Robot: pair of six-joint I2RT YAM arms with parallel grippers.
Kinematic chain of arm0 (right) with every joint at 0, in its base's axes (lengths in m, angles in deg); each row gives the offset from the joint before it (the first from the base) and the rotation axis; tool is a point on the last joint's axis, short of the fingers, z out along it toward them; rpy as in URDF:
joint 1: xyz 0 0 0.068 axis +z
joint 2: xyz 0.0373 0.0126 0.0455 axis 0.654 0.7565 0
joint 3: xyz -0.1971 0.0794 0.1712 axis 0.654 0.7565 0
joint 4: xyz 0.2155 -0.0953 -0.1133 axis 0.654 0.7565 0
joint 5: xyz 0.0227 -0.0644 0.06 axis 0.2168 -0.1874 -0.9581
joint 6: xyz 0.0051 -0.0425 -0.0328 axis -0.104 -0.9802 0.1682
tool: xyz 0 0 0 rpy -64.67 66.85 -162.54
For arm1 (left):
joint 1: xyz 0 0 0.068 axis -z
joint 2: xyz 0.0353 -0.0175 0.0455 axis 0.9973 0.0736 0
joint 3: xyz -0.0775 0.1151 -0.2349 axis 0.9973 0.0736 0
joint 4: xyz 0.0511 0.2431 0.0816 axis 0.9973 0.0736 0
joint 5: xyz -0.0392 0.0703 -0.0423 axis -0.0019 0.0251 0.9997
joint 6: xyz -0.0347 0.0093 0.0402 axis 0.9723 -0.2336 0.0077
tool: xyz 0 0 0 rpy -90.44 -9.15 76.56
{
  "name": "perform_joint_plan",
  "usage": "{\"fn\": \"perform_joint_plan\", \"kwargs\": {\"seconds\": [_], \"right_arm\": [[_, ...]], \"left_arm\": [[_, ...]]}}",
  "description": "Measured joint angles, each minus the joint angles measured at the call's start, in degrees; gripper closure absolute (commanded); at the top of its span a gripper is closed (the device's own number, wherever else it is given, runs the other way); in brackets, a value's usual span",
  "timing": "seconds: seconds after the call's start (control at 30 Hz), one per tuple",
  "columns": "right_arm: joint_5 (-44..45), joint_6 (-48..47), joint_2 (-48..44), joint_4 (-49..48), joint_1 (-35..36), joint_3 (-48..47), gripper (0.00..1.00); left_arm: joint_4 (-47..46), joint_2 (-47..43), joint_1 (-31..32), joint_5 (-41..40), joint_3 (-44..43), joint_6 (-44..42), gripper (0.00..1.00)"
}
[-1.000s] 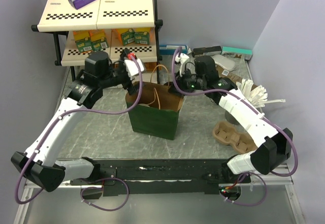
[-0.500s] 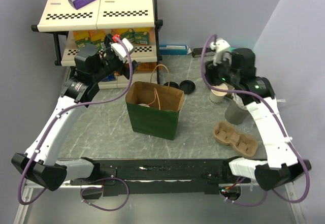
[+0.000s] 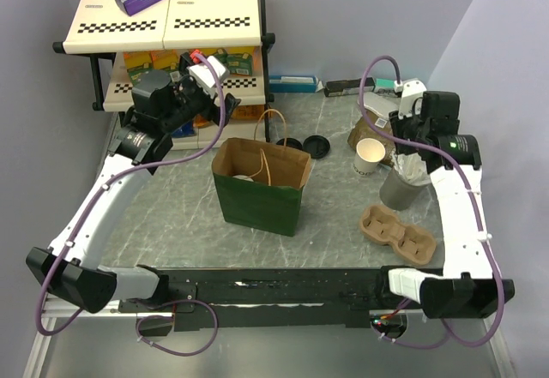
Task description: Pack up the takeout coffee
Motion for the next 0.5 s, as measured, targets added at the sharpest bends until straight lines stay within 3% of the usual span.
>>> {"fn": "perform_joint_plan", "kwargs": {"seconds": [0.5], "right_arm": [[2.10, -3.28, 10.64, -2.58, -1.57, -0.39, 0.63]], "left_arm": [[1.22, 0.22, -0.02, 0.35, -1.16, -0.31, 0.01]]}}
